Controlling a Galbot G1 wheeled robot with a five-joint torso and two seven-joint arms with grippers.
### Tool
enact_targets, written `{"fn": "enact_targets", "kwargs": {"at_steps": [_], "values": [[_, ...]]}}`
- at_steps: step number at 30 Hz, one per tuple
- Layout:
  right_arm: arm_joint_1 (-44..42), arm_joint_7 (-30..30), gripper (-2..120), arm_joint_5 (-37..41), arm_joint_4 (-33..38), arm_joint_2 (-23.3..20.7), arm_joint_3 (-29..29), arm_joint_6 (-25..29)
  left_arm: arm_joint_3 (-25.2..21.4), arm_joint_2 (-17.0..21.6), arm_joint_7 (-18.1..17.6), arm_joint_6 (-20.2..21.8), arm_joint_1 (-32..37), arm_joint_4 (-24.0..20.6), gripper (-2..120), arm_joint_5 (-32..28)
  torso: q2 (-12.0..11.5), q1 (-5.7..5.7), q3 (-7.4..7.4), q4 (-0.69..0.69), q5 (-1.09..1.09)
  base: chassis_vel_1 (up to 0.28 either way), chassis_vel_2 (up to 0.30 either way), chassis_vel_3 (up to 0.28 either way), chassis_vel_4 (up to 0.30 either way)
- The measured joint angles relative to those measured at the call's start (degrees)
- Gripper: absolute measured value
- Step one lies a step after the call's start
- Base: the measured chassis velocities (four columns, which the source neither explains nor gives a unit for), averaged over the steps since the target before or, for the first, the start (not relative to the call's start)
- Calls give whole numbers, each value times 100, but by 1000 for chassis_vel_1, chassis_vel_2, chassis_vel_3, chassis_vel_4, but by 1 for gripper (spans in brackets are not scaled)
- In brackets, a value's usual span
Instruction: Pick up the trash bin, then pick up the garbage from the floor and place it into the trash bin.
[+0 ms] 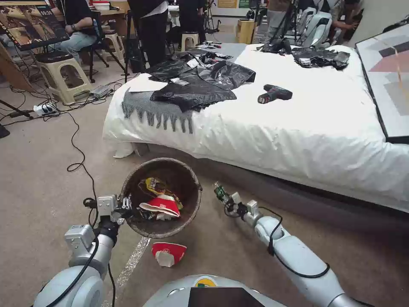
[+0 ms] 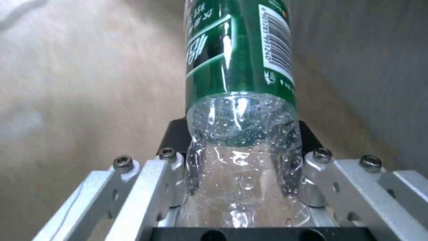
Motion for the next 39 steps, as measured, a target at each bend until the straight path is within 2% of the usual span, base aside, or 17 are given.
{"fn": "enact_targets", "kwargs": {"at_steps": [1,4,7,10,12,15,18,26,31,39], "values": [[0,0,32,0,0,0,0,0,0,0,0,0,0,0,0,0,0,0,0,0,0,0,0,0,0],[26,27,32,225,768,-201,8,-139,9,11,-16,8,-2,14,0,2,0,0,0,2,0,0,0,0,0],[53,43,32,334,1048,-278,6,-200,9,19,-23,14,-2,21,0,1,0,0,0,1,0,0,0,0,0],[185,108,32,713,2104,-593,-16,-474,5,30,-39,20,-12,57,0,-11,0,0,0,0,-1,0,0,0,0],[214,130,32,762,2267,-639,-19,-517,5,33,-40,20,-17,65,0,-14,0,0,0,1,0,0,0,0,0],[378,208,32,1012,2995,-811,-22,-692,5,48,-55,22,-31,106,0,-22,0,0,0,0,0,0,0,0,0],[579,270,32,1245,3386,-932,-26,-832,6,54,-65,25,-28,118,0,-22,0,0,0,0,0,0,0,0,0],[1327,254,32,1761,4019,-1134,-202,-1130,9,77,-65,60,-40,128,0,-28,0,0,0,1,0,0,0,0,0],[1594,132,32,1886,4150,-1158,-391,-1295,25,73,-59,98,-54,139,0,-28,0,0,0,1,-1,0,0,0,0],[1826,87,32,1791,4136,-918,-1006,-1385,61,76,-57,118,-63,141,0,-28,0,0,0,1,-1,0,0,0,0]]}}
